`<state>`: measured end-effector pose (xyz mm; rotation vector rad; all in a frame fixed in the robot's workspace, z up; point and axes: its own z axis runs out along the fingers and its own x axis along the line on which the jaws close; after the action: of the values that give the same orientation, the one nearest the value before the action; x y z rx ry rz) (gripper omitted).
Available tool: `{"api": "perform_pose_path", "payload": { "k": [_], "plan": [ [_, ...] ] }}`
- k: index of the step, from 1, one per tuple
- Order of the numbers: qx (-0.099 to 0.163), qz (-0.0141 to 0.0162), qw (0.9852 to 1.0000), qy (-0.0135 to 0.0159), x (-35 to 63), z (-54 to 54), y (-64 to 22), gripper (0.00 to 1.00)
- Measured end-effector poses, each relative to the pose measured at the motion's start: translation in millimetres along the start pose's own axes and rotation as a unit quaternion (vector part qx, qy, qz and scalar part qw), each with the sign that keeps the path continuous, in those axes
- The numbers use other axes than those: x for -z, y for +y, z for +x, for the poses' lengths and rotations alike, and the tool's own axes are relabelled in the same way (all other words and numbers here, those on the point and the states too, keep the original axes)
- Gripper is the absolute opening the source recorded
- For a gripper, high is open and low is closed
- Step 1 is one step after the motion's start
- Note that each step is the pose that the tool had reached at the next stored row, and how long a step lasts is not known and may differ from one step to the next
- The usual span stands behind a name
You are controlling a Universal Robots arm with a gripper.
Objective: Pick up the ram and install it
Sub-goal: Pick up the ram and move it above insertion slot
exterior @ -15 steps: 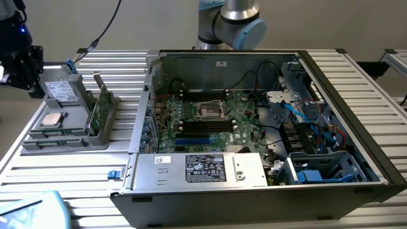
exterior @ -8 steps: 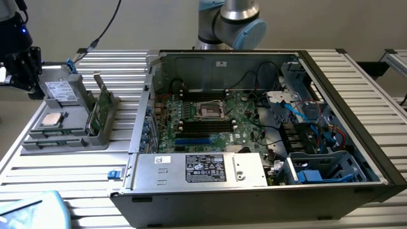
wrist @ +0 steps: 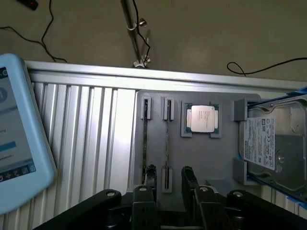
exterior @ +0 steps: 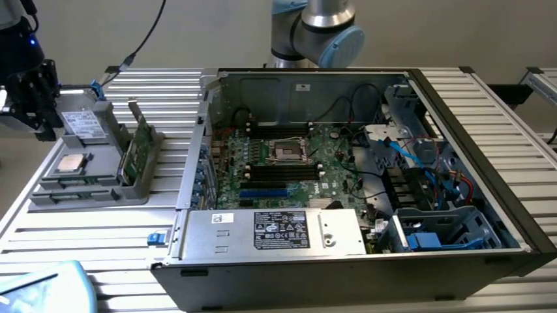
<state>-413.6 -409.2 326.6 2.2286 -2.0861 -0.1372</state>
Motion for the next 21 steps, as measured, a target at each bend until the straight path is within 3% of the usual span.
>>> {"api": "perform_pose_path", "payload": {
  "k": [1, 9, 21],
  "plan": [
    [0.000, 0.0008, 1.0000, 0.0000, -1.7, -0.1, 0.9, 0.37],
    [0.003, 0.0017, 1.0000, 0.0004, -16.0, 0.5, 7.7, 0.37],
    [0.011, 0.0037, 0.9999, 0.0015, -34.5, 12.3, 9.7, 0.37]
  ]
}}
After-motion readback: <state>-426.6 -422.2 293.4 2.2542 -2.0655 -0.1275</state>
